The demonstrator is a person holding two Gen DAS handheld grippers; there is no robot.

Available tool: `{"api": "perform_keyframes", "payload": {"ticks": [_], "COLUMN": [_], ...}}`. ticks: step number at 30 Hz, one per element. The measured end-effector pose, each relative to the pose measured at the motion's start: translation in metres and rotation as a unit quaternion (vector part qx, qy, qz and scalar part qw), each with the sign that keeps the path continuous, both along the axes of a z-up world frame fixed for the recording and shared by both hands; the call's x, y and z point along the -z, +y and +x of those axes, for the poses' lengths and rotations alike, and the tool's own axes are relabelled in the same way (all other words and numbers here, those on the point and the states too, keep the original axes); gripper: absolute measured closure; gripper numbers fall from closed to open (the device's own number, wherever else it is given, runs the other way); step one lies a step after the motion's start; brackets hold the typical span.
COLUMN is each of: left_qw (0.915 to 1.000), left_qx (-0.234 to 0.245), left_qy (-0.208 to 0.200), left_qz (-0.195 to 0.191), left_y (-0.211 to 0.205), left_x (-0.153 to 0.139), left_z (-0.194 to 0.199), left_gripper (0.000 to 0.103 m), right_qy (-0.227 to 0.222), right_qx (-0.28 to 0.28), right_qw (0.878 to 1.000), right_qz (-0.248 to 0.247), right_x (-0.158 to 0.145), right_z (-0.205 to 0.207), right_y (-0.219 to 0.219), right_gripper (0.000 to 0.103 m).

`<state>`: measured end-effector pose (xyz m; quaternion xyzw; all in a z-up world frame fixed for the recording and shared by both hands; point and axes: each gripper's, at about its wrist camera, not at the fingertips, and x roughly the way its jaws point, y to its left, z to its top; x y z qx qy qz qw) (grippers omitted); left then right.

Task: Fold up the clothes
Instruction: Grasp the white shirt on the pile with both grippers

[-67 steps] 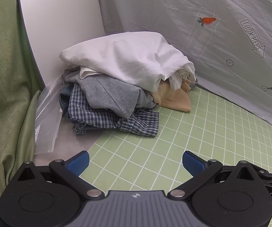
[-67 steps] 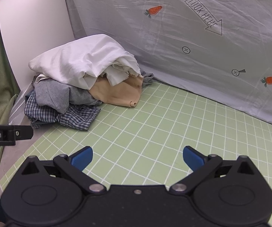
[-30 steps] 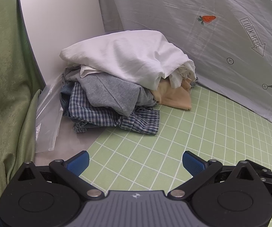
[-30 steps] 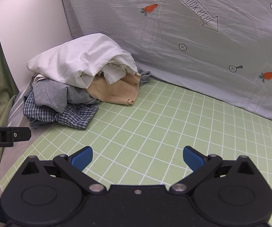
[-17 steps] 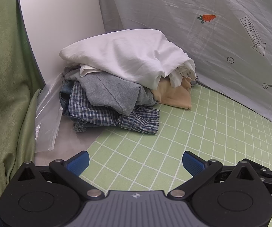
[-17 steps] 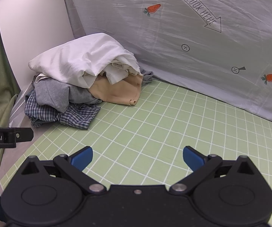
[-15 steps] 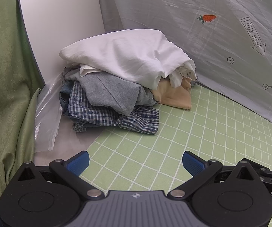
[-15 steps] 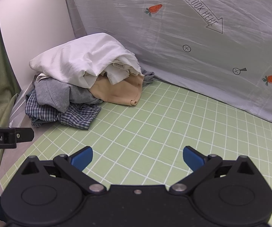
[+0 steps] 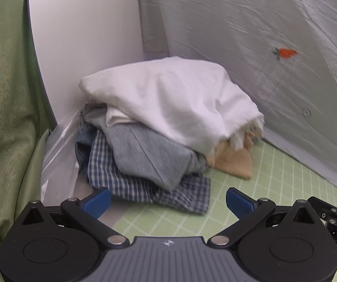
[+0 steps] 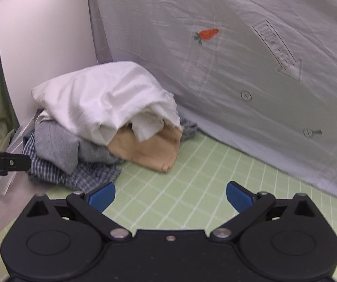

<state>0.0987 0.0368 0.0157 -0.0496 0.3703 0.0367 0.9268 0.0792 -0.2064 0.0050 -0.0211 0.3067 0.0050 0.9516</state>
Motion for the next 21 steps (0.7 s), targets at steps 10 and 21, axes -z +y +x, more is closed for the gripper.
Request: {"api": "perform_keyframes", "payload": {"ticks": [10, 21], "left_qw": [0.9976, 0.9819], "left_qx": [-0.061, -0.113], "left_qy": [-0.007, 0.024], "left_qz": [-0.031, -0.150], "left_y": [0.075, 0.154], "left_x": [-0.008, 0.034], "left_z": [0.121, 0.232], "left_gripper": [0.007, 0.007], "right_qy": [-0.019, 0.056], "right_qx": [-0.007, -0.002], "right_qw": [1.000, 0.992], "right_qz": [0.005, 0.116], "right_x": [-0.011, 0.030], "right_z": [0.141, 0.280], "right_y": [0.006, -0.009], "right_gripper": [0.010, 0.008]}}
